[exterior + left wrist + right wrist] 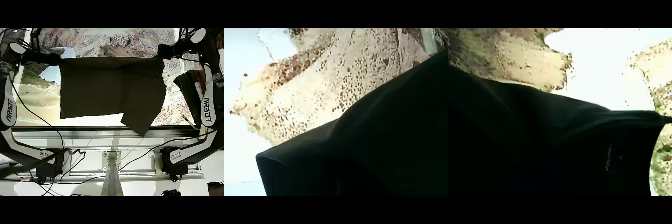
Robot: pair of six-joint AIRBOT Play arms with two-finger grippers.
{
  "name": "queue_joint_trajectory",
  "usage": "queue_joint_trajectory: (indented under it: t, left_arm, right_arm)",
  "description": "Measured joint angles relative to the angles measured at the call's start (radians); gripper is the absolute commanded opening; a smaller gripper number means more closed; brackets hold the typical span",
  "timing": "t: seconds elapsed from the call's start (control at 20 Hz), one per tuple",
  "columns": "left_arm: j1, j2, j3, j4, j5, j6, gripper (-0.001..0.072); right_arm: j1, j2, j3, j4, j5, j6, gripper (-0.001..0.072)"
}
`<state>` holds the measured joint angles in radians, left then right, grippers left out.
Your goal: Fold the clothes and pants, and hang the long-sleeved shirts on hangers.
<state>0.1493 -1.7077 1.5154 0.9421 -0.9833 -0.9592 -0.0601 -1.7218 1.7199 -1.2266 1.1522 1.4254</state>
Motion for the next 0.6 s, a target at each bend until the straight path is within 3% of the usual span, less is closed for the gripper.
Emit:
queue_joint_trajectory:
  t: [0.2, 0.45, 0.5, 0.55, 0.6]
  left_arm:
    - [0.001, -0.011, 0.000, 0.037, -0.147, -0.003, 0.0005]
    - [0.002, -0.015, 0.000, 0.196, -0.325, -0.030, 0.0016]
    - [0.002, -0.016, 0.000, 0.220, -0.337, -0.035, 0.0161]
    - [0.002, -0.016, 0.000, 0.243, -0.348, -0.038, 0.0510]
    - [0.001, -0.017, -0.001, 0.261, -0.357, -0.042, 0.0694]
  right_arm:
    - [-0.003, -0.018, -0.001, -0.122, 0.130, -0.008, 0.0008]
    - [-0.020, -0.024, -0.012, -0.201, 0.315, -0.046, 0.0009]
    - [-0.022, -0.024, -0.018, -0.208, 0.332, -0.049, 0.0073]
    - [-0.024, -0.024, -0.024, -0.214, 0.342, -0.051, 0.0326]
    - [-0.026, -0.024, -0.029, -0.224, 0.343, -0.053, 0.0569]
